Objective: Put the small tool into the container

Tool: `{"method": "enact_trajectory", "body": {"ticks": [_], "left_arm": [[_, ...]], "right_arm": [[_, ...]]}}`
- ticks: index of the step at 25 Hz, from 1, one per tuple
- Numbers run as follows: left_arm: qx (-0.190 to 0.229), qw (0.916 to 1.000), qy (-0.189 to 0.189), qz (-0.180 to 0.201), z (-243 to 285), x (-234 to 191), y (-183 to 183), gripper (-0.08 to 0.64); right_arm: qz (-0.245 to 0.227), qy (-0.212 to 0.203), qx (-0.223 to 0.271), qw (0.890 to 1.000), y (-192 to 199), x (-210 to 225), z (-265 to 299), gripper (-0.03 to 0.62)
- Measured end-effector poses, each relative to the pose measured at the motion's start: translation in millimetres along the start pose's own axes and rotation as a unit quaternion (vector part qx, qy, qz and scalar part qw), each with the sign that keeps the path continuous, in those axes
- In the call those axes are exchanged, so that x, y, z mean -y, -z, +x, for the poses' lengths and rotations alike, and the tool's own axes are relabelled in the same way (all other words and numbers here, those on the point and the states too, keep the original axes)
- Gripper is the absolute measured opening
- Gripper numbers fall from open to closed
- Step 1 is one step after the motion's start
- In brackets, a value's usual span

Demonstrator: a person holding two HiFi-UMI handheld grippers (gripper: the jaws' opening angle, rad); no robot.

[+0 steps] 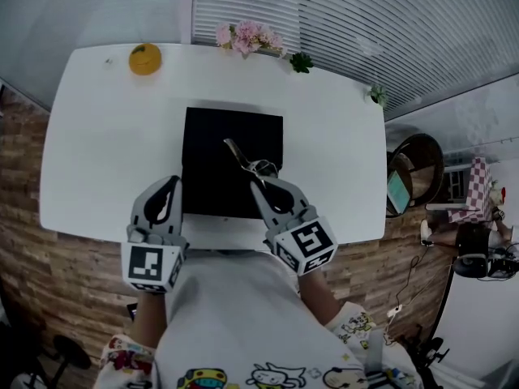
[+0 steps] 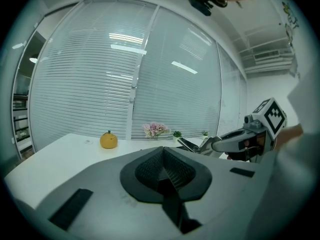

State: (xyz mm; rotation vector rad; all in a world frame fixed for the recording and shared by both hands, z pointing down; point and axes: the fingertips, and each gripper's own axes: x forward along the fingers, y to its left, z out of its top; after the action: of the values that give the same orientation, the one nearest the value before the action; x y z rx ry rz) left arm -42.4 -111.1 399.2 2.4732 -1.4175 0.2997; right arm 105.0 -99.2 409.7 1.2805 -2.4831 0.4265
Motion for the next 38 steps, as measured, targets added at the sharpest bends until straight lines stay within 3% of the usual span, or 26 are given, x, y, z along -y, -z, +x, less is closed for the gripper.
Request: {"method": "enact_trajectory", "body": {"ticks": [11, 24, 38], "left_arm": [[-0.012, 0.9998, 0.013, -0.012, 7, -1, 12, 0.005], [-0.023, 0.9995, 0.012, -0.020, 12, -1, 22, 0.005], [-0.029, 0.9993, 0.016, -0.021, 17, 6, 28, 0.005]], "right_arm": [[-0.013, -0.049, -0.050, 0.997, 19, -13, 22, 0.003], [-0.028, -0.119, -0.114, 0.986, 45, -25, 37, 0.003], [-0.046, -0.212, -0.189, 0.958, 81, -43, 45, 0.003]]}}
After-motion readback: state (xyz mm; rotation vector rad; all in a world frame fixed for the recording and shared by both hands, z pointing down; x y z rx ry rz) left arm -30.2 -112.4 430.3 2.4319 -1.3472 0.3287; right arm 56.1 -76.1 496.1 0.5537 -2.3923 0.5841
